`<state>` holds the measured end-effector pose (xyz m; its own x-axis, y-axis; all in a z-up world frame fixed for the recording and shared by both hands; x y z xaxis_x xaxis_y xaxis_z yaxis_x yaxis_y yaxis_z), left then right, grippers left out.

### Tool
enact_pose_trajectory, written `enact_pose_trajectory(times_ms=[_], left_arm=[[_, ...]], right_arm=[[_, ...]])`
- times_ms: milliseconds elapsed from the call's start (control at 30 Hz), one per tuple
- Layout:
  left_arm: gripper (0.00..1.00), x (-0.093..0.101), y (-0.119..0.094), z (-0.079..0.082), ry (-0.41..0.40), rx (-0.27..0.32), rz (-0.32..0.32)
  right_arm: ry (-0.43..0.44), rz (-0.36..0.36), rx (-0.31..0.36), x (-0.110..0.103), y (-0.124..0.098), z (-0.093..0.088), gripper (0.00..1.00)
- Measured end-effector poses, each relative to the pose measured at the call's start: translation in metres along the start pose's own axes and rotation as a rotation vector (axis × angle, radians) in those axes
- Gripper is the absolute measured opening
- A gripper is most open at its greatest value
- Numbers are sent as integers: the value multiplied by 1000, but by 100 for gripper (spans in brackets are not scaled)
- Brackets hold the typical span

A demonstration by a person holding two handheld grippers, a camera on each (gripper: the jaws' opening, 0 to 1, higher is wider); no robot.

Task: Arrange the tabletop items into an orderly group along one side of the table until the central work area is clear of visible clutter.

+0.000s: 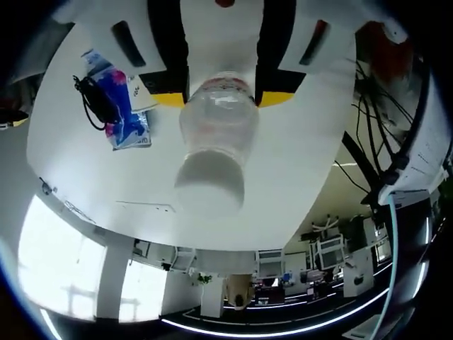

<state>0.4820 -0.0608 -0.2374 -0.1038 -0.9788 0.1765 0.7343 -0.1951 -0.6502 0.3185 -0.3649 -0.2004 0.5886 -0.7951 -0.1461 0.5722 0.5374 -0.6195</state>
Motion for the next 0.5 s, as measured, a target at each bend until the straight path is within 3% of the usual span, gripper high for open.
enact_pose_trajectory(times_ms=[500], left_arm=[[37,-5,-23,-21,-22,7,-19]], right_arm=[[-1,11,-10,-3,2,-3,75]])
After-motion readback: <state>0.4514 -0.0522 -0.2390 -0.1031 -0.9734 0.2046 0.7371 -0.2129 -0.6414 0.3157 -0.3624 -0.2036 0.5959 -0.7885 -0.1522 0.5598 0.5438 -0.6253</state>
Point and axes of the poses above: the point that each gripper's makers call its tool centre point, and the gripper's own axes: y roughly forward along the fingers, x roughly to its right, z roughly out of its top, the point moved 2 cm from there along -y, roughly backward along the fingers, and after that the axes turned 6 degrees about -y, right-handed, at the moved point
